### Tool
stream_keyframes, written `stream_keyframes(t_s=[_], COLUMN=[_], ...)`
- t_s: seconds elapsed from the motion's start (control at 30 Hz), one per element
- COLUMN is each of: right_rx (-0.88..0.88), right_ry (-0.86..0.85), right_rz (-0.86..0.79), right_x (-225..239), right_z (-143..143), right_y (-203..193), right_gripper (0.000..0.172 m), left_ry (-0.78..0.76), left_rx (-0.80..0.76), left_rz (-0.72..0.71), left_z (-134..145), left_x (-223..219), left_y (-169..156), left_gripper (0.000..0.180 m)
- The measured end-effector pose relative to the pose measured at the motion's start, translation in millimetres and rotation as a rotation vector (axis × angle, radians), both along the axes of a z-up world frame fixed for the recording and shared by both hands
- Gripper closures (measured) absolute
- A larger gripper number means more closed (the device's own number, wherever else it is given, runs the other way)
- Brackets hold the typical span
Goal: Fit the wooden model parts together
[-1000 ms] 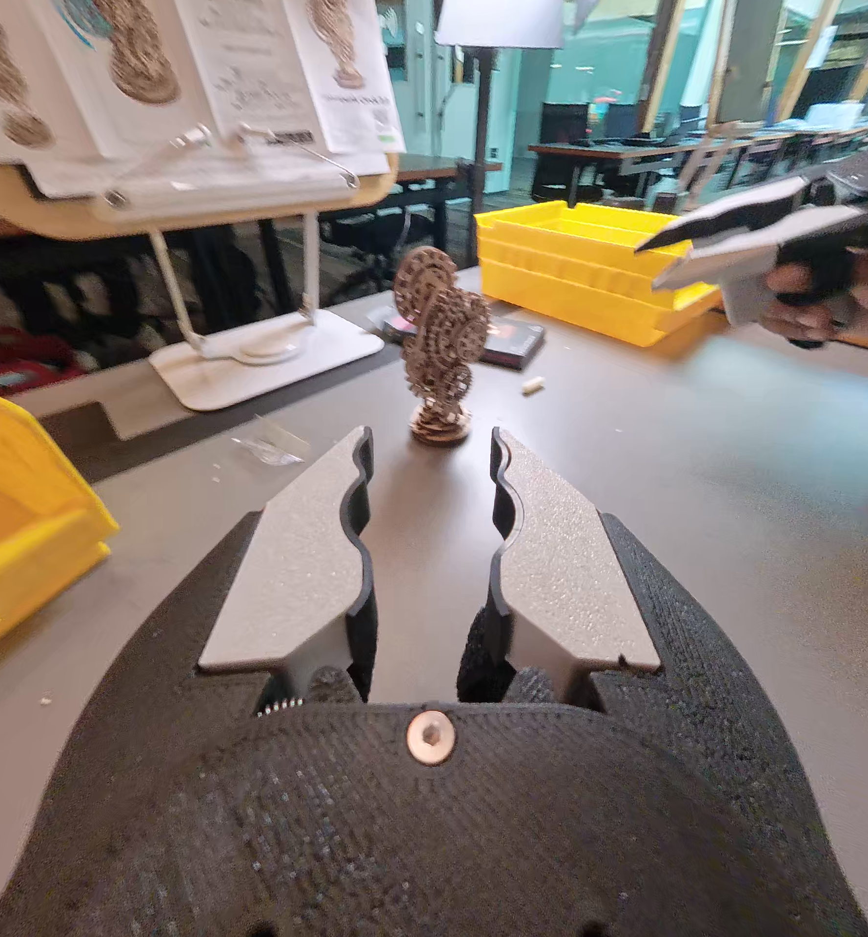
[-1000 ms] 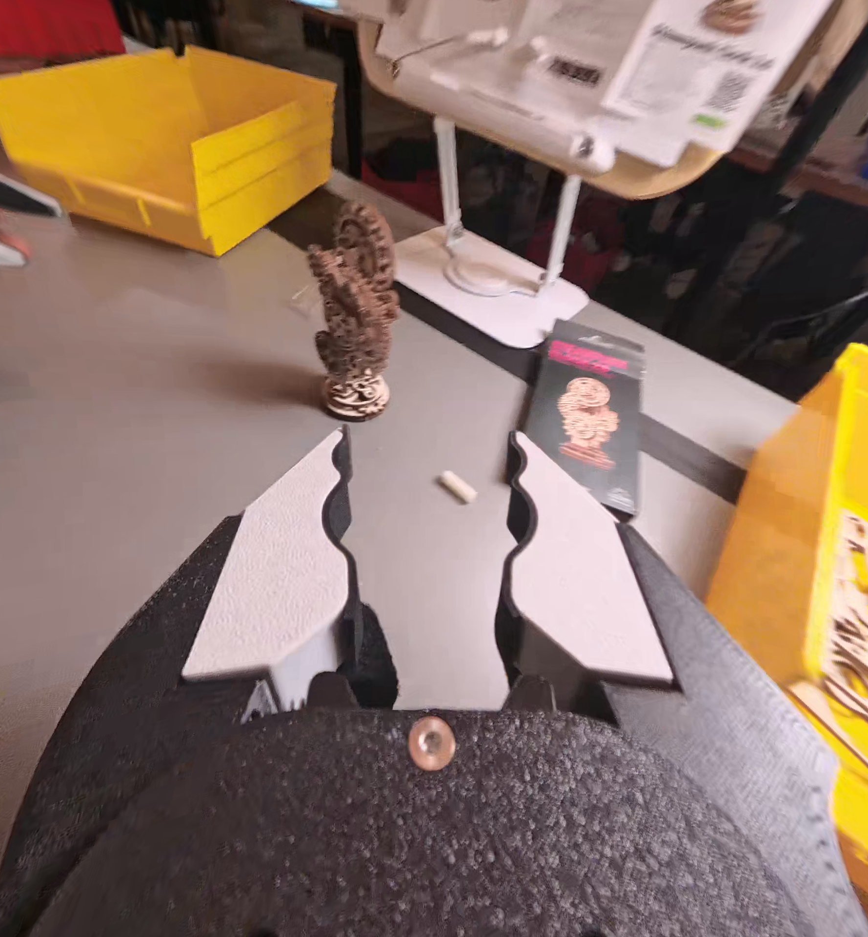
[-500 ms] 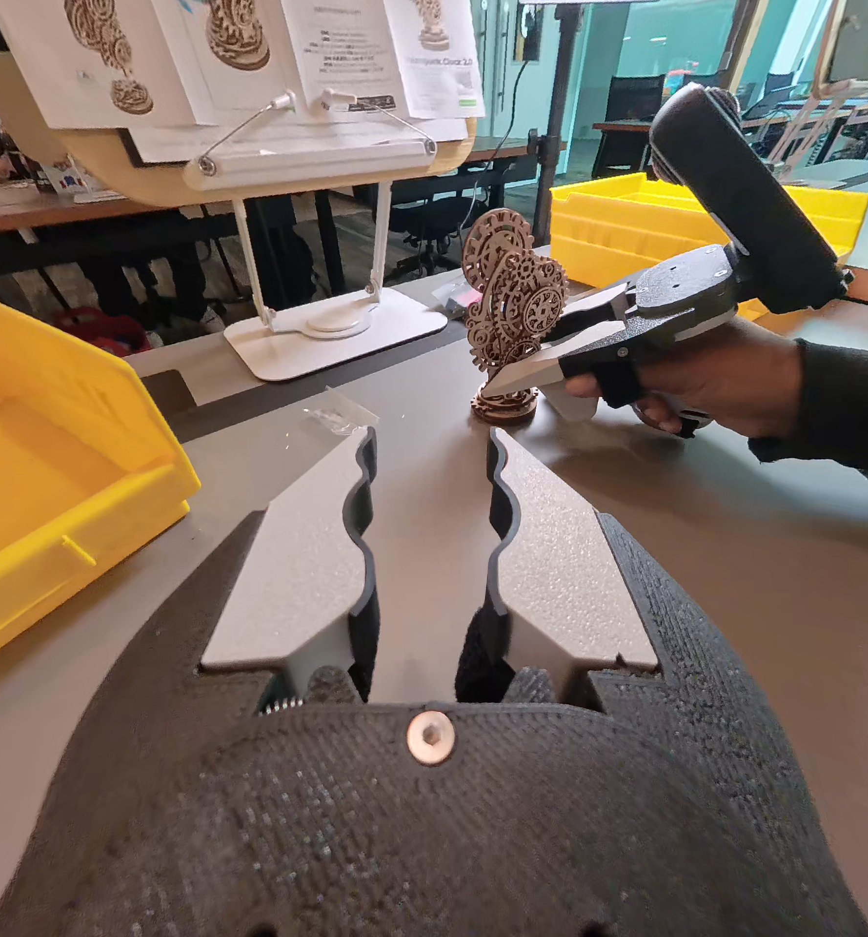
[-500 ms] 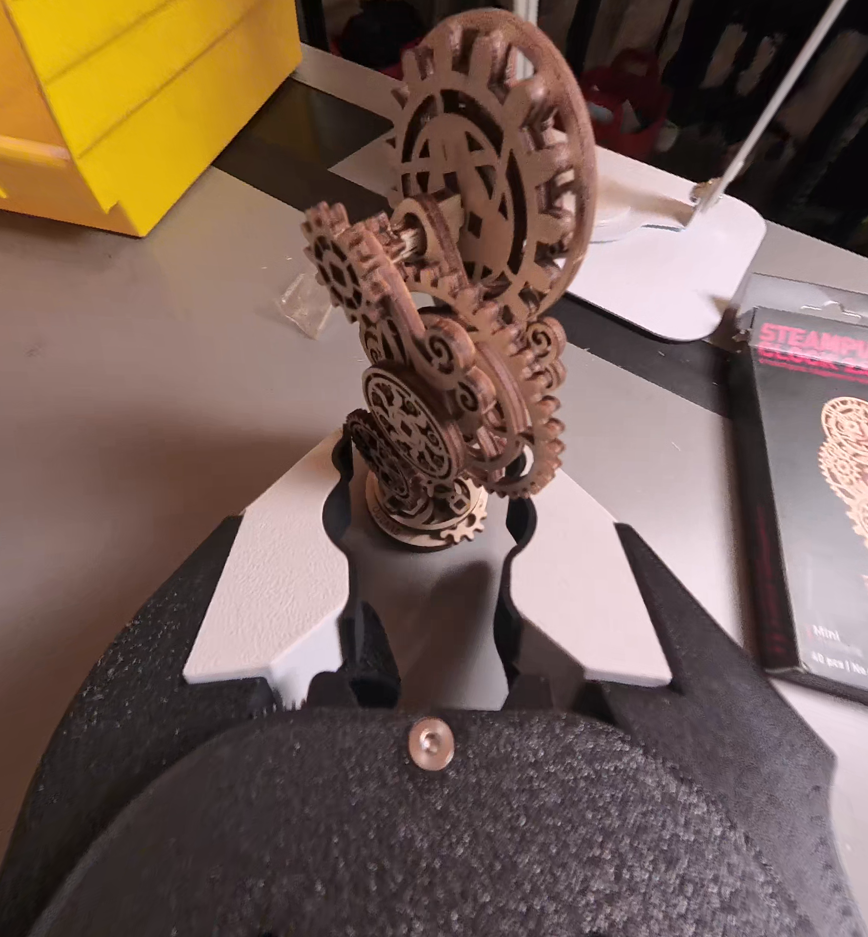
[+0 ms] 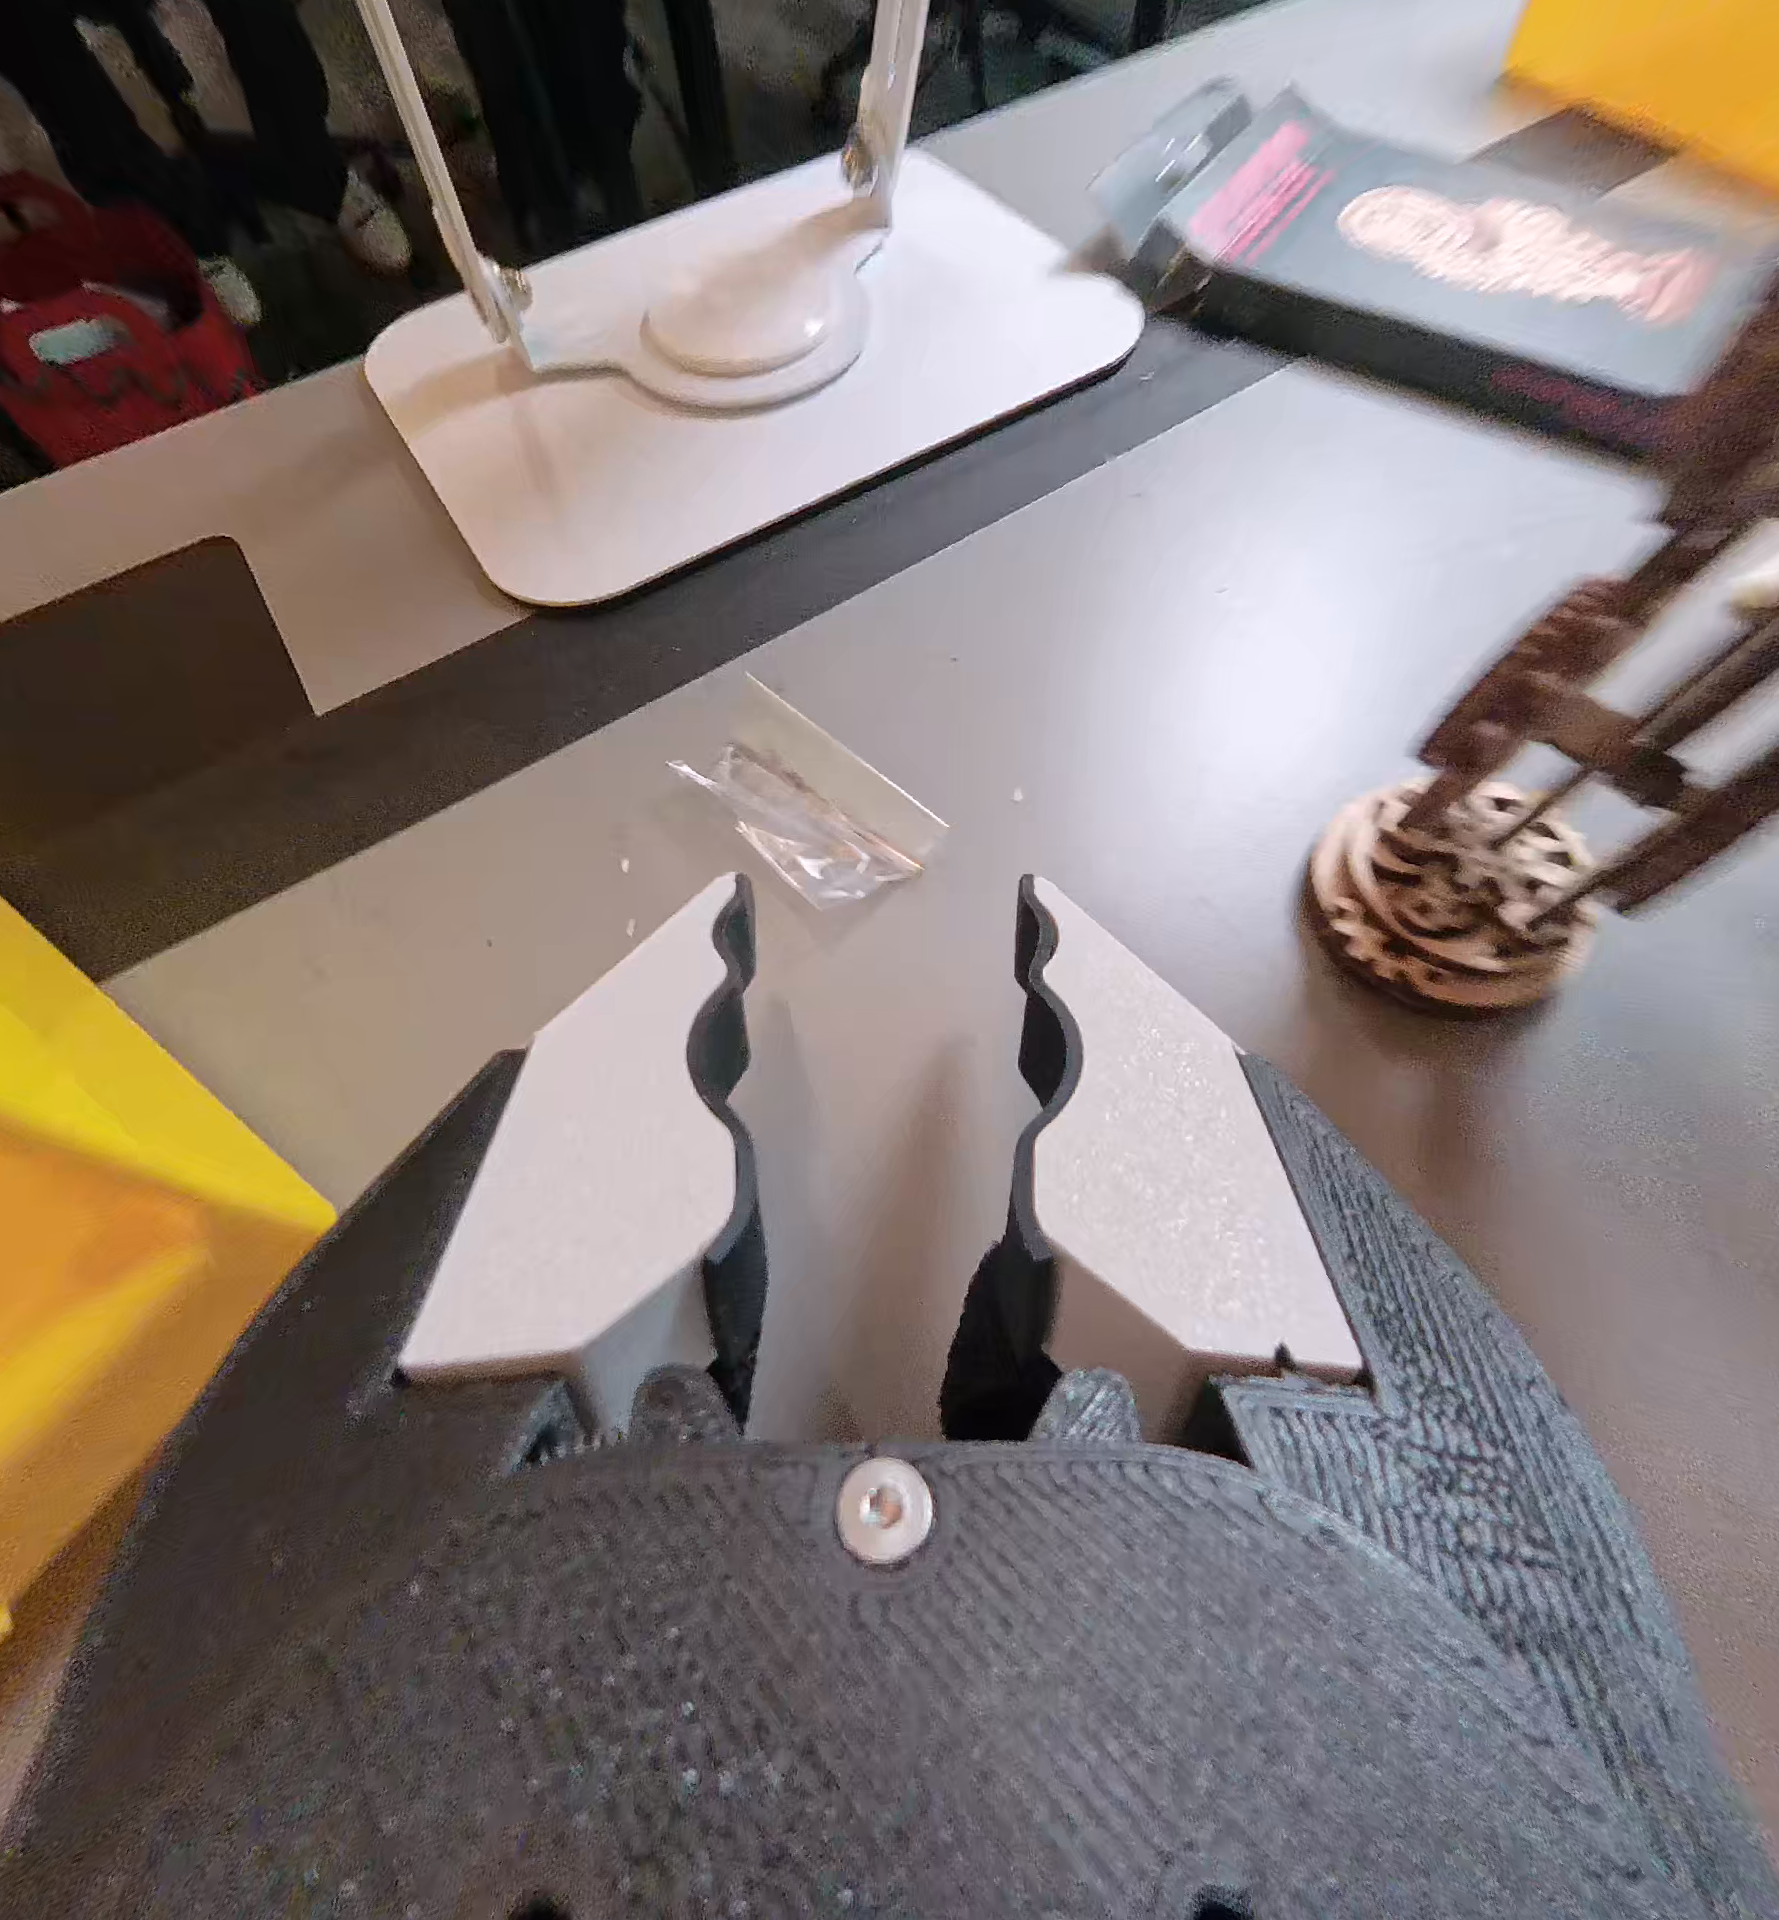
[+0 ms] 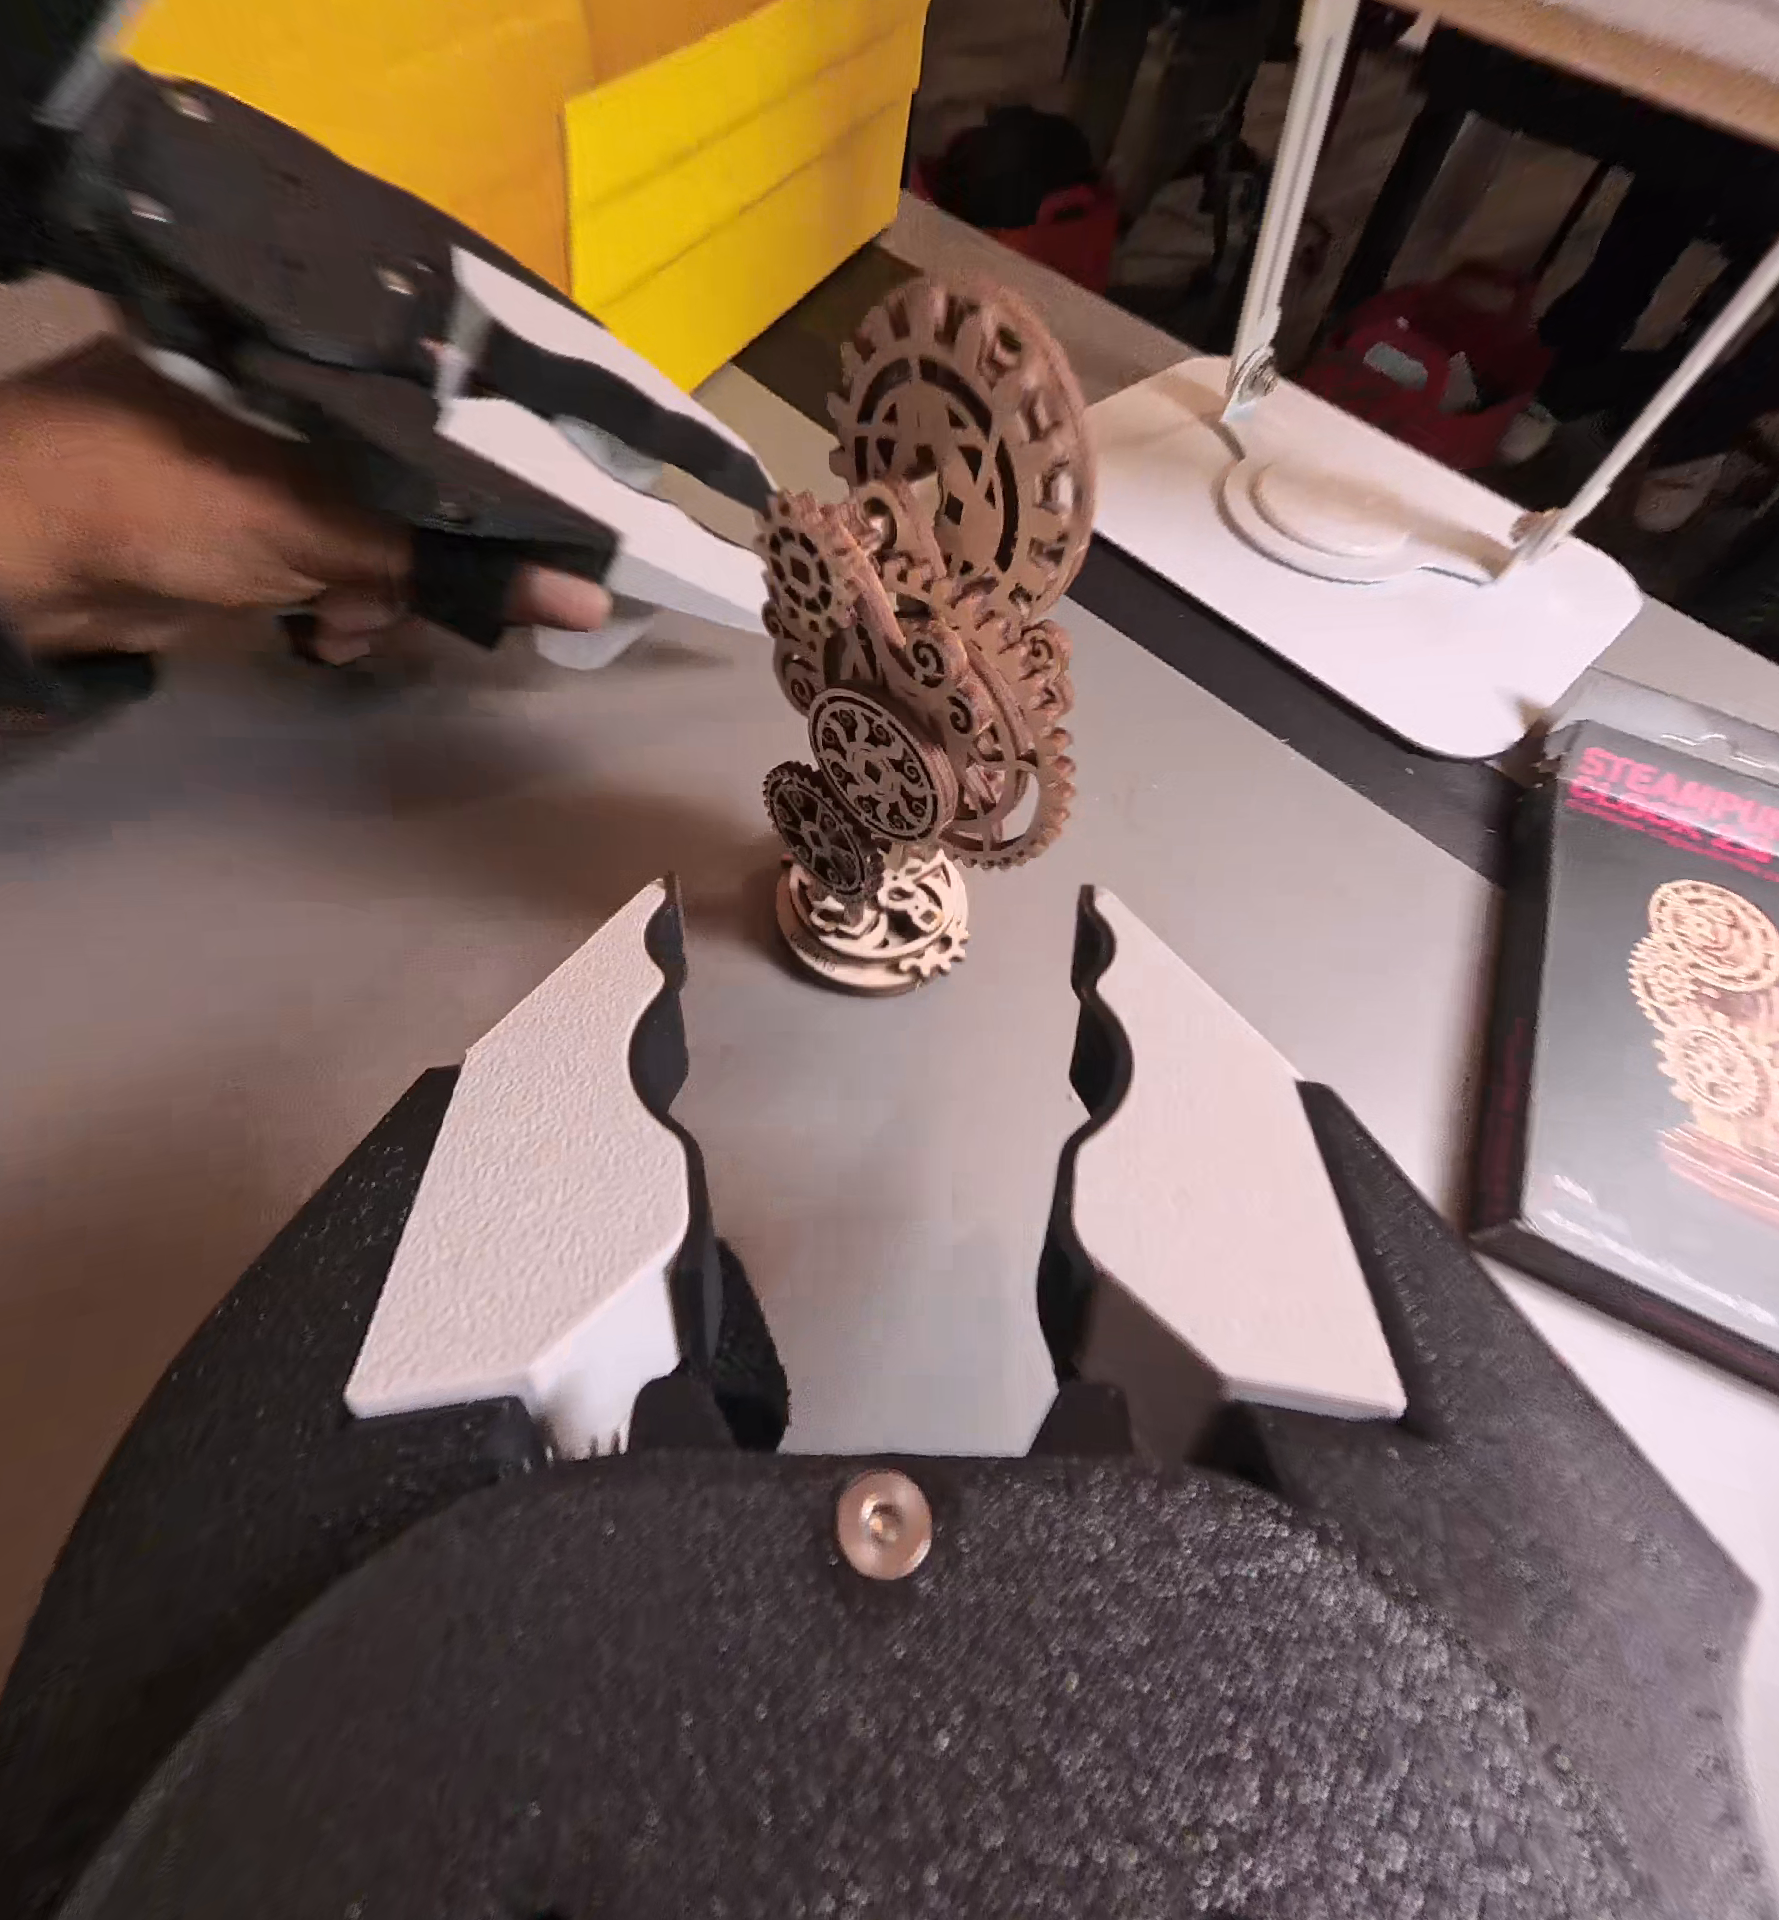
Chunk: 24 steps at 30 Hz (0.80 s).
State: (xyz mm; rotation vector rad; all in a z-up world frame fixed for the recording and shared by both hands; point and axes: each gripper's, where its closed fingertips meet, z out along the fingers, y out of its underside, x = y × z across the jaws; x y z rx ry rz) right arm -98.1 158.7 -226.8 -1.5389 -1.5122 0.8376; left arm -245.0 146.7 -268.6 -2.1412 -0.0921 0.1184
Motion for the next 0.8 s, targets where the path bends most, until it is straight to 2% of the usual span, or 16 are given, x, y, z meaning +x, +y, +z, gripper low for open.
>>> stream_keyframes(t_s=[0.07, 0.13, 0.2, 0.23, 0.3, 0.37, 0.47, 0.53, 0.6, 0.7, 0.8], right_rx=[0.005, 0.012, 0.001, -0.006, -0.009, -0.004, 0.037, 0.104, 0.155, 0.015, -0.16], right_ry=[0.023, 0.044, 0.071, 0.089, 0.126, 0.145, 0.201, 0.239, 0.288, 0.375, 0.436], right_rz=[-0.005, -0.015, -0.027, -0.033, -0.045, -0.039, 0.005, 0.055, 0.135, 0.302, 0.446], right_x=[25, 48, 66, 71, 77, 78, 77, 76, 75, 77, 83], right_z=[11, 17, 21, 23, 27, 30, 40, 49, 61, 79, 97], right_y=[-3, -4, -4, -3, 0, 0, -12, -25, -45, -84, -119], right_gripper=[0.098, 0.1, 0.103, 0.104, 0.109, 0.111, 0.116, 0.116, 0.114, 0.11, 0.11], left_ry=[0.013, 0.039, 0.126, 0.215, 0.321, 0.262, 0.154, 0.085, -0.046, -0.111, -0.146], left_rx=[-0.074, -0.123, -0.133, -0.164, -0.201, -0.196, -0.011, 0.115, 0.143, 0.253, 0.306], left_rz=[0.024, 0.023, -0.01, -0.019, -0.06, -0.103, -0.235, -0.428, -0.658, -0.886, -0.935], left_z=[-12, -21, -21, -23, -24, -21, 21, 58, 81, 108, 111], left_x=[-10, -15, -17, -22, -24, -14, 20, 63, 115, 180, 218], left_y=[12, 21, 28, 26, 22, 13, -6, -29, -64, -108, -126], left_gripper=[0.127, 0.13, 0.154, 0.18, 0.18, 0.18, 0.18, 0.18, 0.18, 0.18, 0.18])
